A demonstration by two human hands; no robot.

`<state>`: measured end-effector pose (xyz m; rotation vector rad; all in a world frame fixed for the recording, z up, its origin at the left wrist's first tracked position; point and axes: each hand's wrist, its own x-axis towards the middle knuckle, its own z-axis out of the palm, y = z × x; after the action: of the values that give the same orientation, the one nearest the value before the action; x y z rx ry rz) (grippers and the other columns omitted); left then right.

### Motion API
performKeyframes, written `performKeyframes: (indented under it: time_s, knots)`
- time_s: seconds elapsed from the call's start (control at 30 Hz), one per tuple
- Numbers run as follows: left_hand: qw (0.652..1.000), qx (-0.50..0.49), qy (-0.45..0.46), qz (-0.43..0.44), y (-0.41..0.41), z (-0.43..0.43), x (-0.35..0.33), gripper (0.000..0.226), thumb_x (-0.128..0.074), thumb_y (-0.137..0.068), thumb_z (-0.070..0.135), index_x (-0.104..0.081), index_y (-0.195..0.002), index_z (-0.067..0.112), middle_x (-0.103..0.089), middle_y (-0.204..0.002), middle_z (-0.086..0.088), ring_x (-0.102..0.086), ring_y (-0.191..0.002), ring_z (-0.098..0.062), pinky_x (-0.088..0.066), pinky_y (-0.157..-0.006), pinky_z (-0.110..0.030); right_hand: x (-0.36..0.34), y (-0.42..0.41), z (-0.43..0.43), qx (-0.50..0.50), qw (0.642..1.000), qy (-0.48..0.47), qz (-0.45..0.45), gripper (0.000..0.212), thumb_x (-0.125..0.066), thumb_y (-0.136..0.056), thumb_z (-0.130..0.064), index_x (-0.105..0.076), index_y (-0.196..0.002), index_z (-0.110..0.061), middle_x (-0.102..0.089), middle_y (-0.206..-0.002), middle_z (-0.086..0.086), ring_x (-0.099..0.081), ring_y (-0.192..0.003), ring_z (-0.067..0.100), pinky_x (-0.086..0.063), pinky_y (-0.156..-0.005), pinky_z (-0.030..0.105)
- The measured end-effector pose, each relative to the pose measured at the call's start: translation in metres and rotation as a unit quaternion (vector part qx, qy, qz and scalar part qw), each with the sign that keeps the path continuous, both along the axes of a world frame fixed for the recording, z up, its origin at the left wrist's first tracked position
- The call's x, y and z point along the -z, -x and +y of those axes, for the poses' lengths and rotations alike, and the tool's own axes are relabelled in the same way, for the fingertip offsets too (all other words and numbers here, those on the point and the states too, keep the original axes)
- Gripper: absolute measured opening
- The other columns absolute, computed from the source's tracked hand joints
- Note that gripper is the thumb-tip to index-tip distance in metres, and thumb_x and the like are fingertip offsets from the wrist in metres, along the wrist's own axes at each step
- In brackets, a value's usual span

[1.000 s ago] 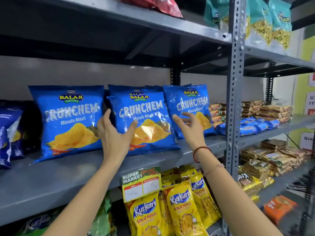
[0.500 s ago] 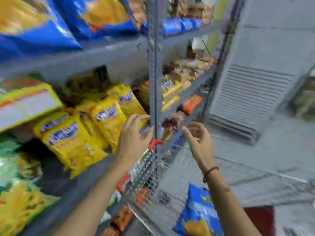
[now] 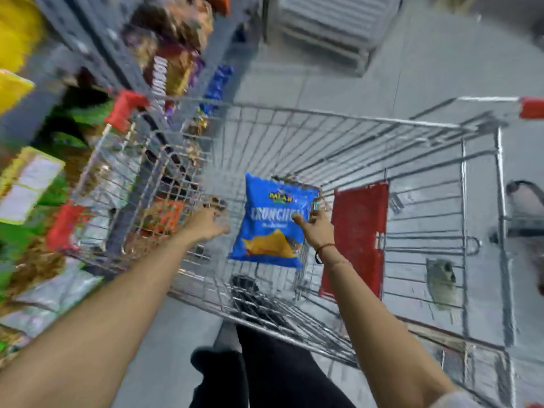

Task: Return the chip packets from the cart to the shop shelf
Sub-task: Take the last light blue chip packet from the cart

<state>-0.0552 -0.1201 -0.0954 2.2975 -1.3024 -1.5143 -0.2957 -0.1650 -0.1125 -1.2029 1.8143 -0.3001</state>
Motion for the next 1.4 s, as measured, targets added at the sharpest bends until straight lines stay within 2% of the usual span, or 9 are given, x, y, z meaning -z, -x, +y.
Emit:
performKeyframes:
  time_s: [0.17,0.43,0.6,0.73,0.93,1.07,1.17,1.33,1.4]
  knots:
    - [0.997,-0.005,-0.061,0.039,0.025,-0.016,0.055,0.104,-0.082,-0.058,0.050,-0.037,-0.137,0.000,-0.044,-0.142,-0.019,-0.045,-0.127,-0.031,-0.037,-0.103,-0.035,0.055,0.013,0.005,0.028,0.995,-0.090,0.019,0.068,-0.072,-0.076,-0.044,-0.052,-0.120,0.004,-0.062,-0.110,0.019,-0.057,-0.112,0.036,-0.044,-0.086,0.038]
    - [0.990,-0.080,-0.082,0.082,0.059,-0.029,0.113,0.094,-0.085,-0.062,0.025,-0.034,-0.137,0.003,-0.041,-0.132,0.002,-0.046,-0.117,-0.017,-0.036,-0.089,-0.015,0.113,0.014,0.004,0.086,0.975,-0.163,-0.123,0.065,-0.077,-0.074,-0.022,-0.048,-0.128,0.001,-0.065,-0.115,0.015,-0.064,-0.093,0.026,-0.052,-0.090,0.039]
    - [0.975,-0.127,-0.125,0.129,0.044,-0.020,0.142,0.132,-0.091,-0.027,0.051,-0.032,-0.138,0.011,-0.052,-0.137,-0.008,-0.054,-0.117,-0.026,-0.045,-0.099,-0.039,0.110,0.010,0.002,0.094,0.964,-0.175,-0.178,0.053,-0.075,-0.075,-0.009,-0.053,-0.123,-0.002,-0.063,-0.123,0.013,-0.061,-0.098,0.022,-0.050,-0.089,0.032]
    - [0.963,-0.130,-0.156,0.179,0.045,-0.021,0.119,0.039,-0.083,-0.065,0.018,-0.057,-0.094,0.016,-0.062,-0.110,-0.006,-0.061,-0.088,-0.020,-0.048,-0.082,-0.032,0.100,0.009,0.006,0.090,0.962,-0.161,-0.201,0.056,-0.077,-0.072,-0.007,-0.052,-0.123,-0.005,-0.064,-0.121,0.011,-0.061,-0.096,0.020,-0.053,-0.078,0.024]
    - [0.964,-0.144,-0.096,0.201,0.028,-0.019,0.069,0.064,-0.084,-0.063,0.024,-0.051,-0.118,0.016,-0.060,-0.112,-0.001,-0.058,-0.091,-0.019,-0.046,-0.079,-0.030,0.056,-0.001,0.003,0.058,0.961,-0.116,-0.244,0.030,-0.076,-0.073,-0.006,-0.060,-0.090,-0.025,-0.066,-0.093,-0.007,-0.065,-0.080,0.006,-0.057,-0.068,0.015]
    - [0.962,-0.145,-0.035,0.229,0.011,-0.022,0.014,0.078,-0.090,-0.030,0.050,-0.056,-0.097,0.028,-0.065,-0.100,0.007,-0.064,-0.086,-0.011,-0.051,-0.073,-0.026,0.011,-0.015,-0.004,0.046,0.955,-0.065,-0.285,0.032,-0.078,-0.072,-0.009,-0.061,-0.093,-0.027,-0.069,-0.098,-0.001,-0.068,-0.094,0.023,-0.057,-0.085,0.036]
    - [0.960,-0.144,0.014,0.239,-0.004,-0.022,-0.023,0.106,-0.089,-0.023,0.057,-0.056,-0.116,0.019,-0.070,-0.111,0.001,-0.069,-0.094,-0.017,-0.056,-0.083,-0.037,-0.031,-0.025,-0.011,0.031,0.953,-0.020,-0.300,0.030,-0.079,-0.072,-0.010,-0.063,-0.094,-0.023,-0.070,-0.093,-0.004,-0.070,-0.085,0.014,-0.060,-0.077,0.030]
    - [0.946,-0.181,0.132,0.235,-0.023,-0.016,-0.110,0.090,-0.090,-0.039,0.050,-0.054,-0.115,0.017,-0.073,-0.105,0.007,-0.070,-0.088,-0.009,-0.058,-0.076,-0.031,-0.119,-0.049,-0.021,0.010,0.938,0.047,-0.344,0.033,-0.080,-0.070,-0.010,-0.064,-0.098,-0.014,-0.072,-0.090,-0.004,-0.071,-0.070,0.001,-0.057,-0.064,0.020]
    - [0.933,-0.189,0.195,0.237,-0.029,-0.013,-0.152,0.045,-0.082,-0.069,0.020,-0.056,-0.105,0.019,-0.074,-0.092,0.010,-0.070,-0.076,-0.002,-0.057,-0.066,-0.020,-0.159,-0.062,-0.025,-0.010,0.928,0.080,-0.364,0.042,-0.082,-0.068,-0.012,-0.064,-0.106,-0.009,-0.074,-0.098,0.002,-0.072,-0.079,0.009,-0.058,-0.066,0.022]
